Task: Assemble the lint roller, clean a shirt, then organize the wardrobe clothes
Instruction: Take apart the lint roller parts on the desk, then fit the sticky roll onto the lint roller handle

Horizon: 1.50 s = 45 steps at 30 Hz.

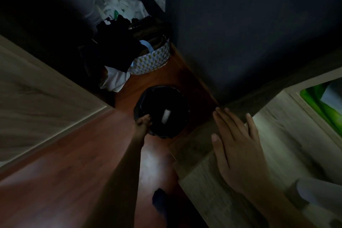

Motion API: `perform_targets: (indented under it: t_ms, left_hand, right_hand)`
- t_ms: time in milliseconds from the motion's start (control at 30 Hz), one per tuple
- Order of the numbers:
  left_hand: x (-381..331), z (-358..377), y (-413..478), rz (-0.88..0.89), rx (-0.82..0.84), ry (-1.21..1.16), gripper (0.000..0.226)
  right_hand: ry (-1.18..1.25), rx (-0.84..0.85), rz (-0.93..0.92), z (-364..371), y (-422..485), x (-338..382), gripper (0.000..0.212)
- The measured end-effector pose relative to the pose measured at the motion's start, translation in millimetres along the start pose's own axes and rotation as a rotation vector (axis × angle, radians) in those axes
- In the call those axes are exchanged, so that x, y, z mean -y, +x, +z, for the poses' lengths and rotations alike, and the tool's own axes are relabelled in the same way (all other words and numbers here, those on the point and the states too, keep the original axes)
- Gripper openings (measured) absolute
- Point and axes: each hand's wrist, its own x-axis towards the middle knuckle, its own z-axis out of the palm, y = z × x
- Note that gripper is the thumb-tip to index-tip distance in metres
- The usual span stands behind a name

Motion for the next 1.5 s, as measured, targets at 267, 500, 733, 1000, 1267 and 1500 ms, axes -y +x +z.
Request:
perform_targets:
  t_ms: [267,500,733,1000,1267,1500]
  left_hand:
    - [-42,-7,-81,0.079,-0.037,-0.086,0.032]
    - [-85,-12,-203,0.173,-0.008,-0.155,0.024]
    - [-111,11,-302,0.255,0.047,-0.133,0.025]
    - [-121,54,-359,0.427,0.092,0.069,0.025]
    - [-86,104,-390,0.534,0.154,0.532,0.031]
    - [-34,144,-394,0.713,0.209,1.187,0.065]
  right_hand:
    - [-0.004,0.014,-0.006,-5,-3,0,0.057]
    - [0.007,0.011,-0.022,-11,-7,0,0.059]
    - [0.299,0.032,0.029,-20,-25,-2,0.059]
    - [0.864,-0.367,-0.011,-126,-116,-8,0.036]
    - [0.363,-0.417,0.004,-122,-150,-105,0.043]
    - [0.509,-0.073,0.083,-100,-151,-121,0.045]
